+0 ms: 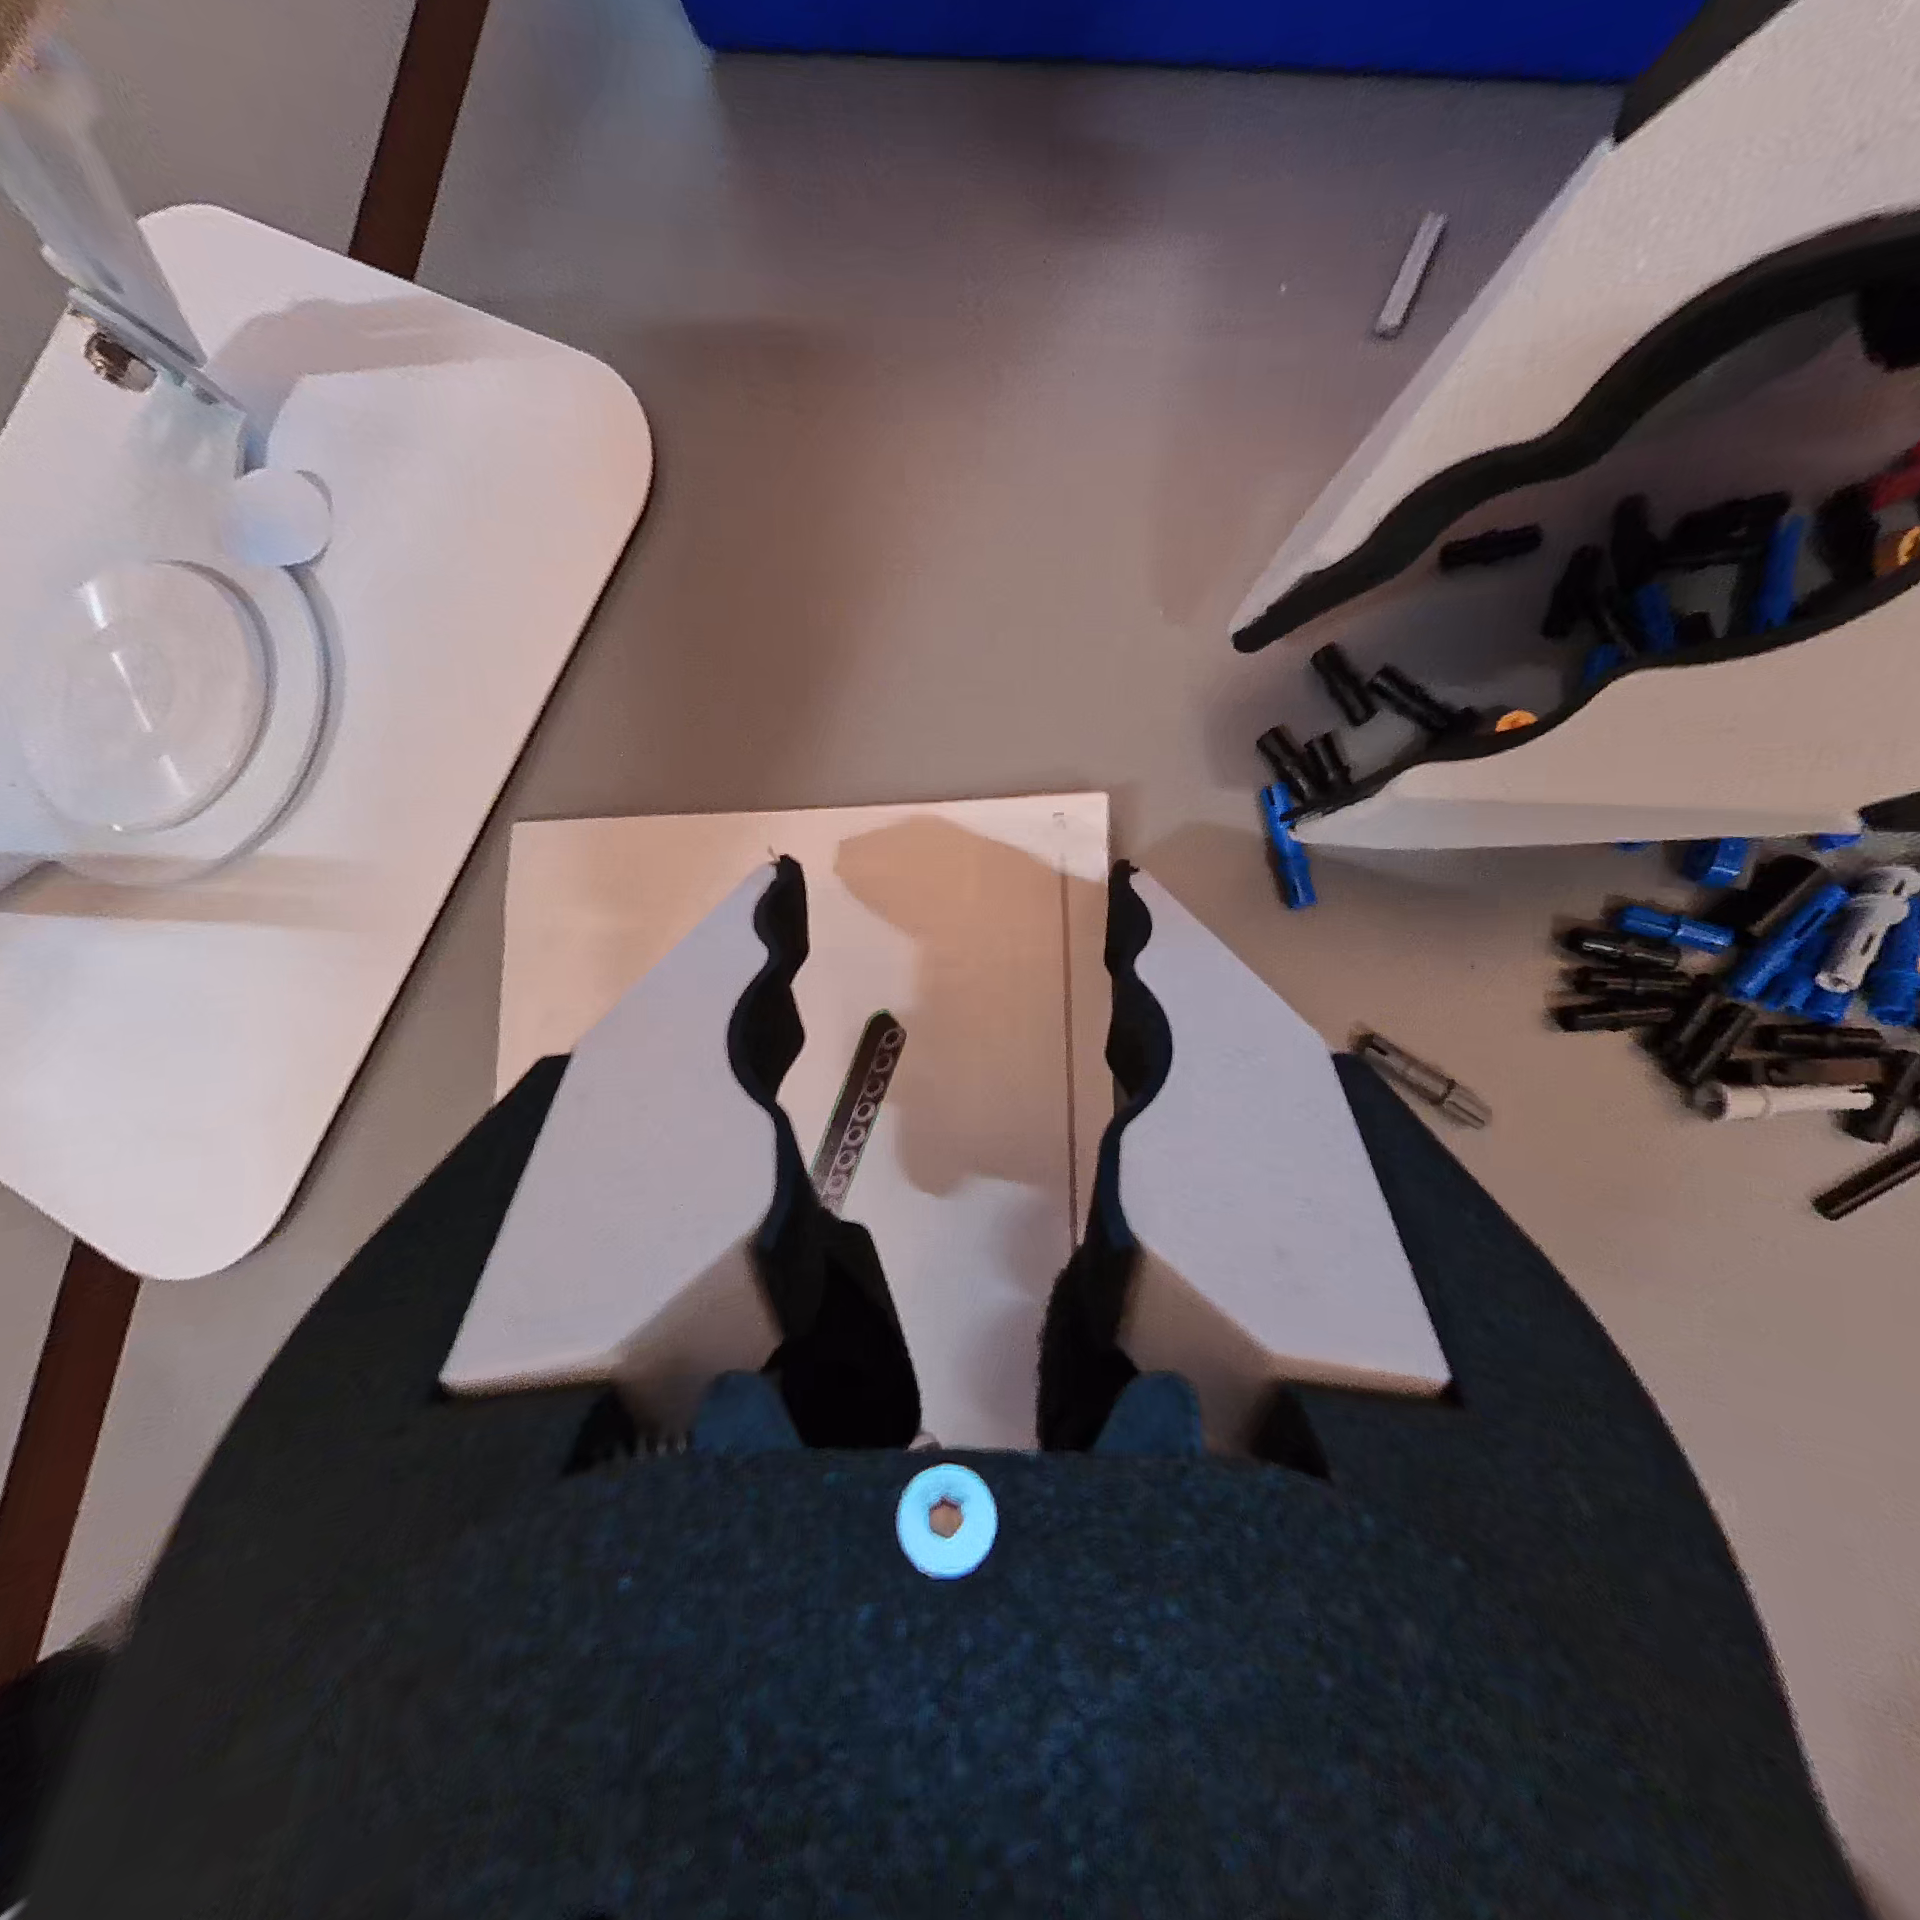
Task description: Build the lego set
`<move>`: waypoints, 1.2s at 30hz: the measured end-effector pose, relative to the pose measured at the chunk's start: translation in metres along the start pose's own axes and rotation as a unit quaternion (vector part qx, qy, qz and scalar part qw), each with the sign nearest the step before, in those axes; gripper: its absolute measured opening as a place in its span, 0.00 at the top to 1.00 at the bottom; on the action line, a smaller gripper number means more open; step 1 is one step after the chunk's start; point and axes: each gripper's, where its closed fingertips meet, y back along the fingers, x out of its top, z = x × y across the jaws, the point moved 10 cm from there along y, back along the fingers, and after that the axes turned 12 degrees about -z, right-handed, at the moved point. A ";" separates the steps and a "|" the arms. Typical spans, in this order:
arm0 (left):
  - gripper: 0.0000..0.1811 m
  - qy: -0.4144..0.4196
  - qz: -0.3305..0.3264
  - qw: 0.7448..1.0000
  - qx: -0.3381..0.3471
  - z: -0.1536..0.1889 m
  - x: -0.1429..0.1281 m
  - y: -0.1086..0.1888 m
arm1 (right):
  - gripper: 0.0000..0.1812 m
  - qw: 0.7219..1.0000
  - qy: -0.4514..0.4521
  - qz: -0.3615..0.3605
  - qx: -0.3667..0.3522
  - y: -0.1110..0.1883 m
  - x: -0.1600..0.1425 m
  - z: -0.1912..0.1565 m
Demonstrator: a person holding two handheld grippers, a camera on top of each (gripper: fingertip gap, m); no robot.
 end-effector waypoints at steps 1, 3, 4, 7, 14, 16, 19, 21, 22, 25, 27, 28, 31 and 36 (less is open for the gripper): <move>0.69 0.004 0.004 1.000 -0.003 -0.001 -0.001 0.002 | 0.85 1.000 0.000 0.001 0.000 0.000 0.000 0.000; 0.69 0.015 0.010 1.000 -0.008 -0.003 -0.002 0.005 | 0.85 1.000 0.002 0.001 0.003 -0.001 0.000 -0.001; 0.70 0.017 0.012 1.000 -0.010 -0.004 -0.003 0.007 | 0.85 1.000 0.001 0.002 0.004 -0.001 0.000 -0.001; 0.79 0.019 0.013 1.000 -0.019 -0.005 -0.006 0.010 | 0.85 1.000 0.002 0.003 0.010 -0.002 0.000 -0.002; 0.99 0.053 0.022 0.995 -0.078 -0.001 -0.014 0.004 | 0.86 0.999 0.003 0.028 0.023 0.000 0.002 -0.003; 1.00 0.064 0.026 0.994 -0.089 -0.003 -0.015 0.004 | 0.86 0.999 0.001 0.036 0.030 -0.001 0.002 -0.003; 1.00 0.082 0.042 0.991 -0.095 -0.008 -0.016 0.009 | 0.86 0.998 0.000 0.049 0.042 -0.002 0.003 -0.002; 1.00 0.097 0.060 0.988 -0.100 -0.010 -0.018 0.016 | 0.85 0.996 -0.004 0.065 0.060 -0.003 0.003 -0.002; 1.00 0.104 0.069 0.987 -0.103 -0.011 -0.020 0.020 | 0.85 0.994 -0.009 0.077 0.073 -0.004 0.004 -0.002; 1.00 0.124 0.094 0.980 -0.119 -0.014 -0.029 0.032 | 0.82 0.981 -0.030 0.120 0.148 -0.008 0.011 -0.004; 1.00 0.142 0.113 0.975 -0.130 -0.018 -0.037 0.039 | 0.76 0.972 -0.028 0.133 0.193 -0.013 0.020 -0.006; 1.00 0.155 0.126 0.970 -0.136 -0.021 -0.041 0.042 | 0.73 0.973 -0.022 0.129 0.192 -0.016 0.026 -0.007; 1.00 0.196 0.167 0.949 -0.179 -0.030 -0.054 0.055 | 0.67 0.979 0.031 0.122 0.162 -0.024 0.049 -0.018; 1.00 0.233 0.232 0.916 -0.229 -0.038 -0.075 0.070 | 0.67 0.961 0.019 0.129 0.243 -0.044 0.083 -0.033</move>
